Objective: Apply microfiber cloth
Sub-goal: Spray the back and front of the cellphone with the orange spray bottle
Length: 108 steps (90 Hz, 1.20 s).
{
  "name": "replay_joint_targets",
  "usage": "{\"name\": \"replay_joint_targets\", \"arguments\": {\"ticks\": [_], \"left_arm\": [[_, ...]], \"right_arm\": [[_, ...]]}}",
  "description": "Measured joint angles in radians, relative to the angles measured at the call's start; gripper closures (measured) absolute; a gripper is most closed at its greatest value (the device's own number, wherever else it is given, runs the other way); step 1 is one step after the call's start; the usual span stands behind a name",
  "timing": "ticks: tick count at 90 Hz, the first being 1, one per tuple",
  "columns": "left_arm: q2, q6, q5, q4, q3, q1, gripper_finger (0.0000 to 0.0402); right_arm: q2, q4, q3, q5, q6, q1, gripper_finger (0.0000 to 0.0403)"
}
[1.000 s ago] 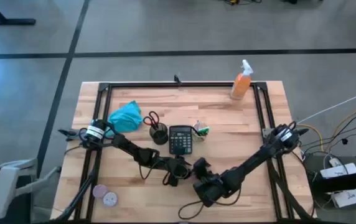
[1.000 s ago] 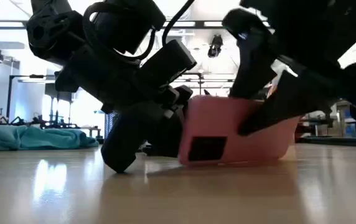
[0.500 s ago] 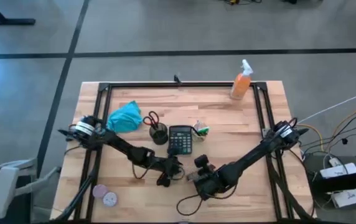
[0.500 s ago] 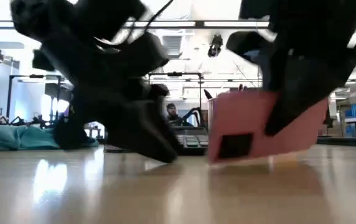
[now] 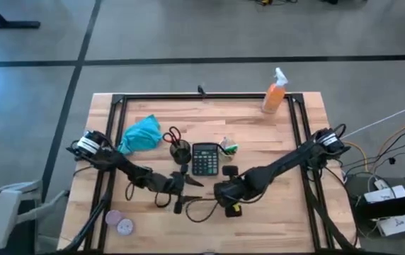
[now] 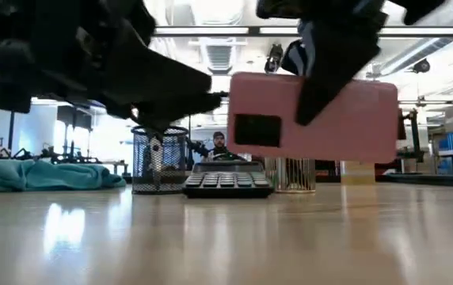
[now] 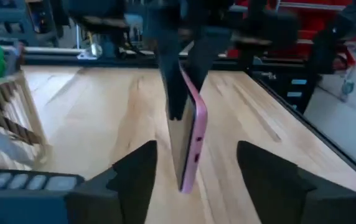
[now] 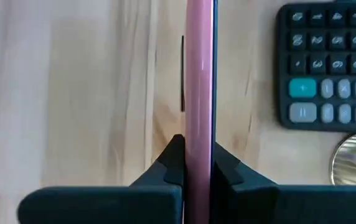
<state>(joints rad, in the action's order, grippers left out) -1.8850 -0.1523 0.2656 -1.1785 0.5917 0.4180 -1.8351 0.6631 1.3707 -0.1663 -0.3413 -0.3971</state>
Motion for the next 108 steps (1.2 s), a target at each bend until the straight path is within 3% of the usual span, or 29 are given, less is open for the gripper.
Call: {"name": "replay_joint_targets", "arguments": {"ticks": [16,30,41,57,66,92,99,108], "left_arm": [[-0.039,-0.015,0.009,0.0,0.06,-0.006,0.014],[-0.037,-0.015,0.096,0.021,0.067,-0.008,0.0154],[-0.03,-0.015,0.11,0.025,0.062,-0.008,0.0205],[-0.011,0.004,0.105,0.053,0.053,-0.006,0.0324],[0.03,-0.001,0.052,0.064,0.035,-0.006,0.0383],[0.206,-0.096,0.023,0.375,0.042,-0.005,0.0387],[0.235,-0.075,0.022,0.404,0.045,-0.001,0.0389],[0.294,-0.026,0.014,0.413,0.034,0.013,0.037]], "right_arm": [[0.0,-0.054,0.01,0.028,0.0,-0.002,0.0398],[0.0,-0.062,0.01,0.027,-0.001,0.002,0.0398],[0.0,-0.067,0.01,0.017,-0.007,0.014,0.0398],[0.006,-0.07,0.01,0.012,-0.014,0.022,0.0398],[0.006,-0.083,0.011,0.016,-0.025,0.022,0.0394],[0.008,-0.133,0.01,0.01,0.08,0.016,0.0309],[0.005,-0.139,0.01,0.007,0.08,0.018,0.0326],[0.003,-0.167,0.009,-0.001,0.073,0.016,0.0383]]}}
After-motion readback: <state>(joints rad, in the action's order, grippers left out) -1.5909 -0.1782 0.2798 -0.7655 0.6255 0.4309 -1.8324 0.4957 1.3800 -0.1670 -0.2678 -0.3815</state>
